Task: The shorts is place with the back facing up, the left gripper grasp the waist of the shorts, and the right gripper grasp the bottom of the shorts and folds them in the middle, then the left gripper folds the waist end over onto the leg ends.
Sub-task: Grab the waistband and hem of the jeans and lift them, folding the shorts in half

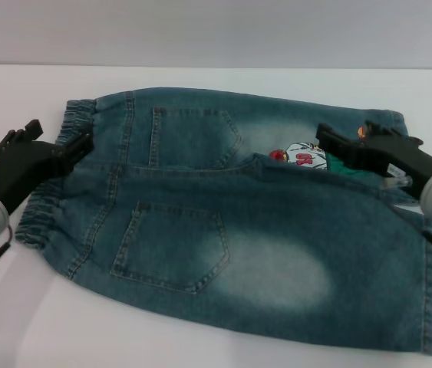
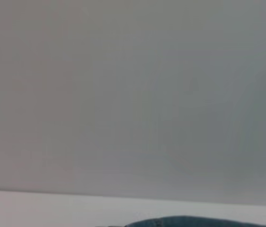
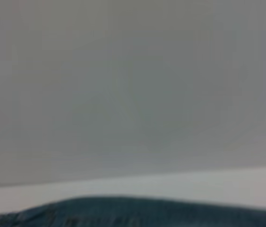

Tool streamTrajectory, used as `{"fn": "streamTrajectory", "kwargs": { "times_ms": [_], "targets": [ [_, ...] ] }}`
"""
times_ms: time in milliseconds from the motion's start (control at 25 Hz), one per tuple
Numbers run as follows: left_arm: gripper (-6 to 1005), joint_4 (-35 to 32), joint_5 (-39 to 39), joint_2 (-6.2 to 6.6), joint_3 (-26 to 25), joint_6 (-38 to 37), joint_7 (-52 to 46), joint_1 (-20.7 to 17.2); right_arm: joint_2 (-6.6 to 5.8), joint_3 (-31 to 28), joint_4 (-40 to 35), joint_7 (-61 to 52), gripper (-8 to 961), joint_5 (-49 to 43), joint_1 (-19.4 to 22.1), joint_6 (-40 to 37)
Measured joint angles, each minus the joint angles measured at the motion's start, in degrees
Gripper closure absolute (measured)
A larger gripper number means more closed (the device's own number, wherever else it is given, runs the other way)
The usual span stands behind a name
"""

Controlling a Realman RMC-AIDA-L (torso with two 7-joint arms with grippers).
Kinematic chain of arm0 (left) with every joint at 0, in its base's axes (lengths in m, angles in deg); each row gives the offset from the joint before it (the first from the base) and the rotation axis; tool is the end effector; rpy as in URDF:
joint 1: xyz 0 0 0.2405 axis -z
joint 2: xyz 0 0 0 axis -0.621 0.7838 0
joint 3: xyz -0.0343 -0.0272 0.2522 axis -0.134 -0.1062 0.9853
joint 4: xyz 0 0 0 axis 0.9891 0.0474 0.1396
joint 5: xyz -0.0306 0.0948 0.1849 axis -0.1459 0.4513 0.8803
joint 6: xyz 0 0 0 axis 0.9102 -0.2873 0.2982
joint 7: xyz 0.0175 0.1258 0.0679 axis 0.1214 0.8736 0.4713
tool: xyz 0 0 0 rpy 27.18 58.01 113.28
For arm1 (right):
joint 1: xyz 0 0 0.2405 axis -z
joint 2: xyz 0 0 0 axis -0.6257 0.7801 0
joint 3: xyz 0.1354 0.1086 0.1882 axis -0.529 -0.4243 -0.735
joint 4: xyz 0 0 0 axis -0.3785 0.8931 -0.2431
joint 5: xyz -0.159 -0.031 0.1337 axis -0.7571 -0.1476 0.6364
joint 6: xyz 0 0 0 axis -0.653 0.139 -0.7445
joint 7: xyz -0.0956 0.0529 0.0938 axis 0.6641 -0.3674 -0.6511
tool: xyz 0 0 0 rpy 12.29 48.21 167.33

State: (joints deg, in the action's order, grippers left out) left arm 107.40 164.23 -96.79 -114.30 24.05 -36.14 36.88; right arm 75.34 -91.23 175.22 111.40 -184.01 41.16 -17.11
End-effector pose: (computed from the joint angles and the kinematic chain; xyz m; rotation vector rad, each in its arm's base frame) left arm -0.2736 0.3002 -0.0024 -1.8077 -0.8882 -0.6005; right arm 0.2145 0.3094 -0.0277 -1.9303 1.0530 0.5849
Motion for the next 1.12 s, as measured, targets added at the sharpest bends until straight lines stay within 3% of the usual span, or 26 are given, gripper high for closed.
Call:
{"fn": "streamTrajectory", "kwargs": {
  "times_ms": [80,200,360,480,760,1120],
  "targets": [
    [173,5.28,3.49,-1.76,-4.57,8.29,0.03,-2.0,0.76,-4.14,4.12,-1.46,157,-0.87,0.68,8.81],
    [176,11.69,6.33,-4.29,-10.43,21.01,1.37,-3.58,0.53,-7.43,9.04,-6.92,157,-4.69,0.49,18.43],
    [179,18.73,6.67,-7.51,-16.64,37.41,7.07,-3.29,0.55,-12.5,16.5,-10.95,157,-8.69,-0.09,31.13],
    [182,22.01,6.66,-10.95,-22.55,49.38,12.65,-1.86,0.54,-17.18,20.75,-12.55,157,-9.9,-1.73,41.48],
    [188,24.01,6.44,-11.13,-25.73,58.41,13.84,0.31,0.5,-23.96,23.32,-13.43,157,-10.02,-7.06,58.33],
    [196,23.08,7.06,-11.15,-32.97,69.73,13.99,3.8,0.76,-29.51,24.82,-17.95,158,-10.09,-6.94,63.77]
  ]
}}
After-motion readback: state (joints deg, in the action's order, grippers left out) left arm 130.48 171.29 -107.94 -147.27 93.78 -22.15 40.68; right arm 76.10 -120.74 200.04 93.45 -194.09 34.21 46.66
